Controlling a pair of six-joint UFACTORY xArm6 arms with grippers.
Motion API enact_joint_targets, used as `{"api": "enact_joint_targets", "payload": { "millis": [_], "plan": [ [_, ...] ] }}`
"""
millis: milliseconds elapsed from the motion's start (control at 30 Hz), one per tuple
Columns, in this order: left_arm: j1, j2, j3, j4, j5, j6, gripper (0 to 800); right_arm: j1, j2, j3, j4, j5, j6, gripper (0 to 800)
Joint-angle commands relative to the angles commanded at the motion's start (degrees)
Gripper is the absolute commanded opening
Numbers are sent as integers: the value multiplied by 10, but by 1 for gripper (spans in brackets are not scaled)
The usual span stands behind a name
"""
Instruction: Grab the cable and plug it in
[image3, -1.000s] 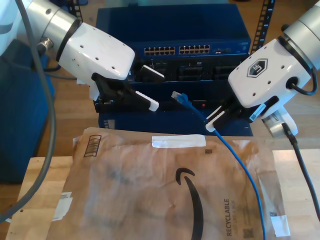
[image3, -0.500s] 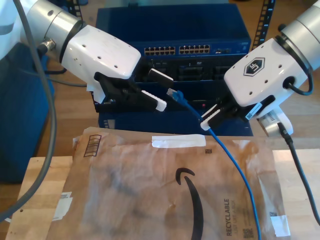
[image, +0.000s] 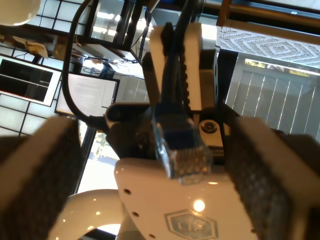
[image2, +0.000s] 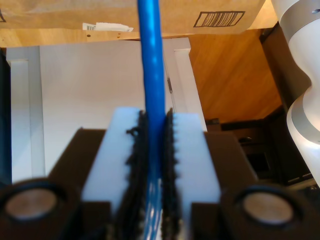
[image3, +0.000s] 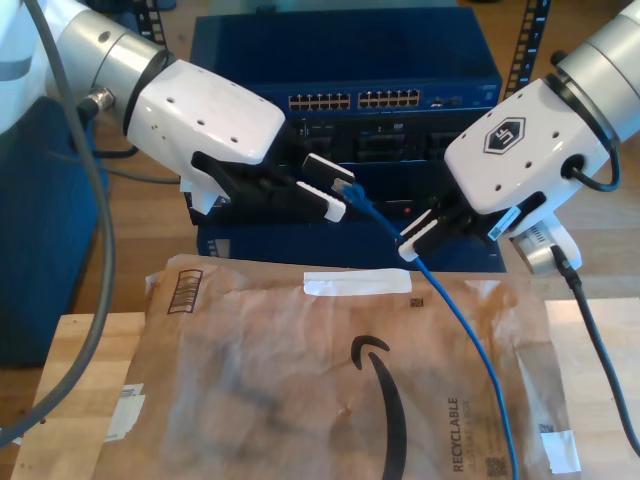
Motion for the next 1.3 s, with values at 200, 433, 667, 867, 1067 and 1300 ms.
{"api": "enact_joint_targets", "payload": {
  "millis": [200,433,667,867,1067,1300],
  "plan": [
    [1,-1,0,-1,0,1,341,0,0,0,0,0,0,2],
    [2,-1,0,-1,-2,5,323,0,1,1,0,0,-1,2],
    [1,-2,0,-1,-3,9,264,0,1,0,0,0,-1,2],
    [1,-3,0,-1,-4,9,231,0,3,1,0,0,-1,2],
    [2,-4,1,-1,-4,8,185,0,3,1,4,1,-1,2],
    [2,-4,4,0,-4,9,143,0,4,1,10,1,-3,2]
  ]
}}
